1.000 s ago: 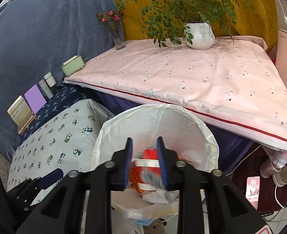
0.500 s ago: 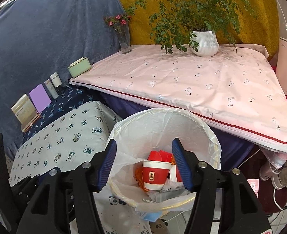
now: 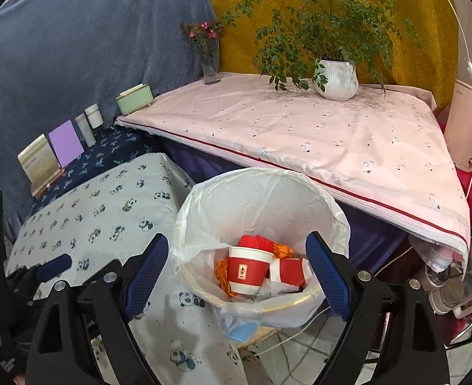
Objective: Collect trash
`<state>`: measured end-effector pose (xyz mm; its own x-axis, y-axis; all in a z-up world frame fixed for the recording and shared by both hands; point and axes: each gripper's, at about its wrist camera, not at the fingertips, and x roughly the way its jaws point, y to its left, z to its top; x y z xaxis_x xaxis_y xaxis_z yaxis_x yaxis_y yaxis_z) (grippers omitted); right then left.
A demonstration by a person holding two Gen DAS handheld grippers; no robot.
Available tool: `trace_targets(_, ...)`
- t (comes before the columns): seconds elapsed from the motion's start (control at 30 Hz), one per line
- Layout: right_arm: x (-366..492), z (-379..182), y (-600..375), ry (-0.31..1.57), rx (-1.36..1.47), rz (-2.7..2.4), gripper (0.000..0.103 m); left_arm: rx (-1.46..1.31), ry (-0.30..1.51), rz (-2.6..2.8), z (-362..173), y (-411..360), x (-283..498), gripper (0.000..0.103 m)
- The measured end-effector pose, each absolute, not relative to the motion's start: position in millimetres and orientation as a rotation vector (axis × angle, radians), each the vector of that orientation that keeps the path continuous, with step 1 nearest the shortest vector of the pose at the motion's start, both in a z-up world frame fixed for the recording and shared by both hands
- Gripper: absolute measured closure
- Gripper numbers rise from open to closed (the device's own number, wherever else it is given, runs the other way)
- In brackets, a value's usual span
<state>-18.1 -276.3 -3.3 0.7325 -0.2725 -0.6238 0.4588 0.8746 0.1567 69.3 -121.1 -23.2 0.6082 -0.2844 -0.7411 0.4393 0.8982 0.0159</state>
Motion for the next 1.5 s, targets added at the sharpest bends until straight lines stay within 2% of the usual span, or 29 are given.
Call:
trace_targets(0.1, -23, -5, -271, 0.640, 0.289, -0.414, 0.017, 0.197, 0.820, -0.413, -24, -114, 67, 0.016)
trace_targets(0.13, -24, -5, -269, 0.645, 0.279, -0.417, 0.009, 0.196, 0.820, -0.407, -24, -113, 66, 0.015)
trace_targets(0.17, -25, -6, -268, 0.653, 0.269, -0.420, 0.007, 0.197, 0.819, -0.400, -24, -112, 65, 0.013)
trace_targets(0.6, -35, -9, -252, 0.640, 0.208, -0.424, 0.007, 0.230, 0.822, -0.370, -31, -102, 54, 0.010)
trace_targets(1.5, -48, -24, -240, 0.671, 0.199, -0.427, 0.007, 0.266, 0.811, -0.365, -37, -98, 39, 0.010)
